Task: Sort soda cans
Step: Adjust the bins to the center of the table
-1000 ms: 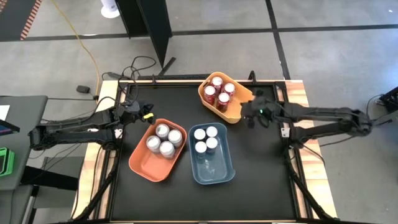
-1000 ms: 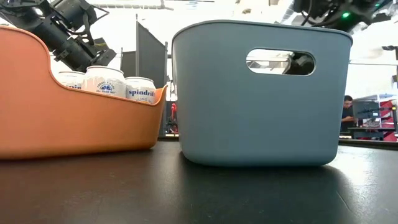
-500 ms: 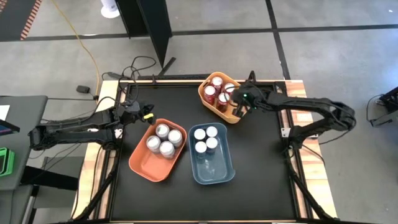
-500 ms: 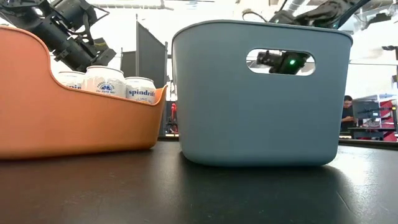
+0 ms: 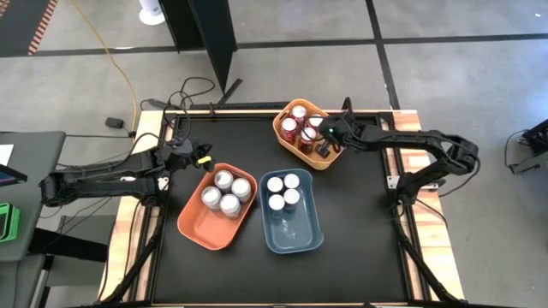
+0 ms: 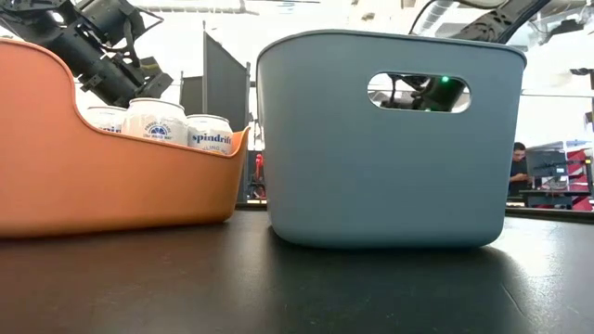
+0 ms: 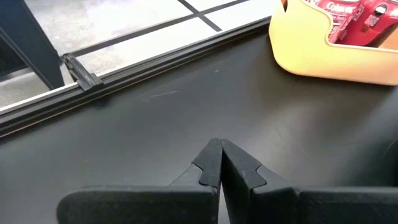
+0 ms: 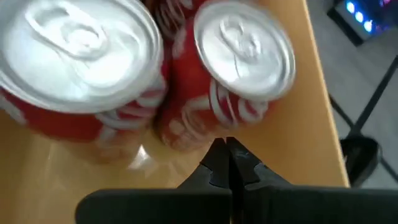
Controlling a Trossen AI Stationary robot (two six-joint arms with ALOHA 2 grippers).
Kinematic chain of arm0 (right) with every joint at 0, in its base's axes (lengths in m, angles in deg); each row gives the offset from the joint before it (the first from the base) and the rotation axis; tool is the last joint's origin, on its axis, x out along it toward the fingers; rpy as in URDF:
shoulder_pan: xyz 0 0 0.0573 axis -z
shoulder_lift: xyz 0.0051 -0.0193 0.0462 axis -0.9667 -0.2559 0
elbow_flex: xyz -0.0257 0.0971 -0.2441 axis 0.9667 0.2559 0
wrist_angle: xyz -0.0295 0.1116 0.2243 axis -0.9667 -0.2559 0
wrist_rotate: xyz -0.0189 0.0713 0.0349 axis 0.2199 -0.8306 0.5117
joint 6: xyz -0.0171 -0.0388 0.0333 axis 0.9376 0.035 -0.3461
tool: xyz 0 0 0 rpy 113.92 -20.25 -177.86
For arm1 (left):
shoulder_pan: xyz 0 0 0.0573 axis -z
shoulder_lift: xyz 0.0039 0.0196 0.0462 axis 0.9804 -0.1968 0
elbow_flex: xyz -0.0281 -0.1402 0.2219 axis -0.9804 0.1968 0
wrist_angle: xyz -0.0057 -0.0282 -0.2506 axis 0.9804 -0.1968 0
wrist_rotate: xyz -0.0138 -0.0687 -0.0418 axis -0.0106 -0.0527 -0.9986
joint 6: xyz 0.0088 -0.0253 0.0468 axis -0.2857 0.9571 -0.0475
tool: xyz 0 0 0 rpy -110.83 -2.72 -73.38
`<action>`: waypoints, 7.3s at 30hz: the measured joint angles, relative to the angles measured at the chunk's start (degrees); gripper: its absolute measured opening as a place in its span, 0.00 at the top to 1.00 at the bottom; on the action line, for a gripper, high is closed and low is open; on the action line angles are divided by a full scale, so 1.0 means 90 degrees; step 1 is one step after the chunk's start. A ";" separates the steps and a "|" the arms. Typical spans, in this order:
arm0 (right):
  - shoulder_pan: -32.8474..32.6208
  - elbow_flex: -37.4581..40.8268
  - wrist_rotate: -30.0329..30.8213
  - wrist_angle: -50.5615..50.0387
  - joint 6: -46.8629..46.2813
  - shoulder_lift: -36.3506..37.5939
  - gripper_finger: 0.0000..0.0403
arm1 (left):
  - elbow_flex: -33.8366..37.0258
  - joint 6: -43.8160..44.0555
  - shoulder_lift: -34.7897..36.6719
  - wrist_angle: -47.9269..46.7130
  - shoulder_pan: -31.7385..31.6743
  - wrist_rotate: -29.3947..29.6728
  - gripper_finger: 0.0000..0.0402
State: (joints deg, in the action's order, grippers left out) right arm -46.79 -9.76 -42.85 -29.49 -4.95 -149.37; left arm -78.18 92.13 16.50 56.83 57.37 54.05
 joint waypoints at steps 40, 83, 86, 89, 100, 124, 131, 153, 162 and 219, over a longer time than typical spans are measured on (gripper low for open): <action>-0.1909 0.0716 0.0593 -0.1668 -0.3877 0.0012 1.00 | 0.0000 -0.0042 -0.0002 0.0000 0.0000 0.0002 1.00; -0.6136 0.0517 0.1066 -0.4771 -1.0727 0.0002 1.00 | 0.0000 -0.0512 0.0000 0.1094 0.0000 -0.0184 1.00; -0.6354 0.0515 0.1069 -0.4813 -1.0962 0.0005 1.00 | 0.0000 -0.0584 0.0000 0.1175 -0.0002 -0.0182 1.00; -0.6566 0.0512 0.1086 -0.4826 -1.1143 0.0007 1.00 | 0.0000 -0.0606 0.0000 0.1217 -0.0002 -0.0180 1.00; -0.7292 0.0500 0.1077 -0.4932 -1.1671 0.0010 1.00 | 0.0000 -0.0568 0.0000 0.1211 -0.0002 -0.0180 1.00; -0.7575 -0.0029 0.1360 -0.5722 -1.0944 -0.0024 1.00 | -0.0002 -0.0210 -0.0238 0.1089 0.0000 -0.0710 1.00; -0.7572 -0.0526 0.1704 -0.6433 -1.0073 -0.0015 1.00 | -0.0002 -0.0195 -0.0238 0.1093 0.0000 -0.0741 1.00; -0.7674 -0.2198 0.3779 -0.7024 -0.6452 0.0573 1.00 | -0.0782 0.0367 -0.0238 -0.2139 0.0436 -0.1755 1.00; -0.7536 -0.2175 0.3727 -0.8657 -0.7880 0.1377 1.00 | -0.1018 0.1962 -0.0236 -0.4211 0.1059 -0.1619 1.00; -0.7536 0.0209 -0.0010 -0.4928 -0.9314 0.2172 1.00 | 0.0007 0.4817 -0.1375 -0.1010 0.4685 -0.3344 1.00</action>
State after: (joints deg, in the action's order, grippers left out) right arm -114.61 -7.88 -42.94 -73.84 -88.78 -129.82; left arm -78.11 135.48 4.13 47.74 99.53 23.95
